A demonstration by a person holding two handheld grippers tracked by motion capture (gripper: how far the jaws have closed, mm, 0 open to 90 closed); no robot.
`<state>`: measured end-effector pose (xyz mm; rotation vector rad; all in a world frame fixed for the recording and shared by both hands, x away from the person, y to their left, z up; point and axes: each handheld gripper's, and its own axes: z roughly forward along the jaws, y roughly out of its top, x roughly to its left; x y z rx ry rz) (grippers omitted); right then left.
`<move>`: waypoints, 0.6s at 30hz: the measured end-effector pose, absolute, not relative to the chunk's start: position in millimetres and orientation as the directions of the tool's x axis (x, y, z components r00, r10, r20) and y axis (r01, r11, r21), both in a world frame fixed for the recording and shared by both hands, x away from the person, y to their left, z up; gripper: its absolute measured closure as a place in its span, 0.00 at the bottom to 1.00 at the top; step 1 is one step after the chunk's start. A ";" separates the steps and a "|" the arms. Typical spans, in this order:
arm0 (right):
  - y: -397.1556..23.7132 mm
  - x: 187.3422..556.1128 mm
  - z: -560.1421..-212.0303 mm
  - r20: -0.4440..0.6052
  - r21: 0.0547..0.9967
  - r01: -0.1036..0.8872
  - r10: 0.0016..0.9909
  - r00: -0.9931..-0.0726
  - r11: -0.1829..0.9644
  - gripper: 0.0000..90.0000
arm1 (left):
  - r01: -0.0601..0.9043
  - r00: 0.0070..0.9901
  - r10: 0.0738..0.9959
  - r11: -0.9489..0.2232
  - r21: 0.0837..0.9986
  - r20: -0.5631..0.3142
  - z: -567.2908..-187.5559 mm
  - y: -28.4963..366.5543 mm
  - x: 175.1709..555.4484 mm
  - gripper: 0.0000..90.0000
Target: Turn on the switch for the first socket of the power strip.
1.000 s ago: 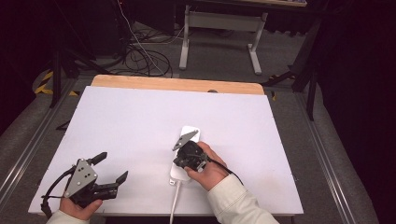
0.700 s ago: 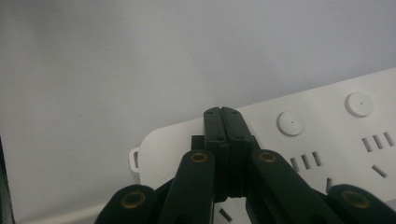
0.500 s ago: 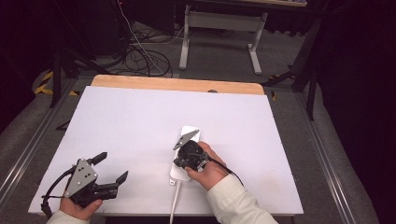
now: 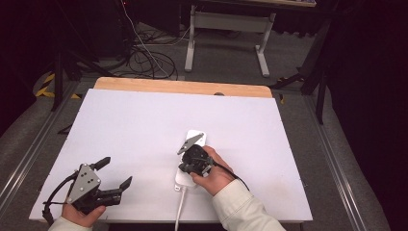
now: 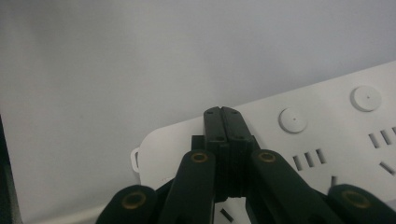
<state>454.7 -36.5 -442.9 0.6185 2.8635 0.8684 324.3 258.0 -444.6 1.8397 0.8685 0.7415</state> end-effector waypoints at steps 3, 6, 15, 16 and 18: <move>-37.2 456.0 -443.2 0.041 0.548 0.353 0.398 -0.916 0.758 1.00 | 0.246 0.565 0.815 -0.313 0.917 0.127 -444.4 258.2 324.4 0.14; -37.2 456.2 -443.3 0.042 0.548 0.355 0.399 -0.916 0.757 1.00 | 0.246 0.564 0.816 -0.313 0.917 0.127 -444.5 258.1 324.4 0.14; -36.9 456.8 -444.0 0.050 0.544 0.364 0.405 -0.913 0.756 1.00 | 0.245 0.563 0.816 -0.314 0.917 0.129 -444.0 258.3 323.7 0.14; -37.0 456.3 -444.2 0.046 0.547 0.362 0.405 -0.913 0.755 1.00 | 0.244 0.564 0.816 -0.315 0.917 0.130 -443.9 258.3 323.7 0.14; -36.9 455.5 -444.0 0.039 0.548 0.358 0.405 -0.914 0.756 1.00 | 0.247 0.563 0.817 -0.311 0.918 0.125 -444.2 258.0 323.8 0.14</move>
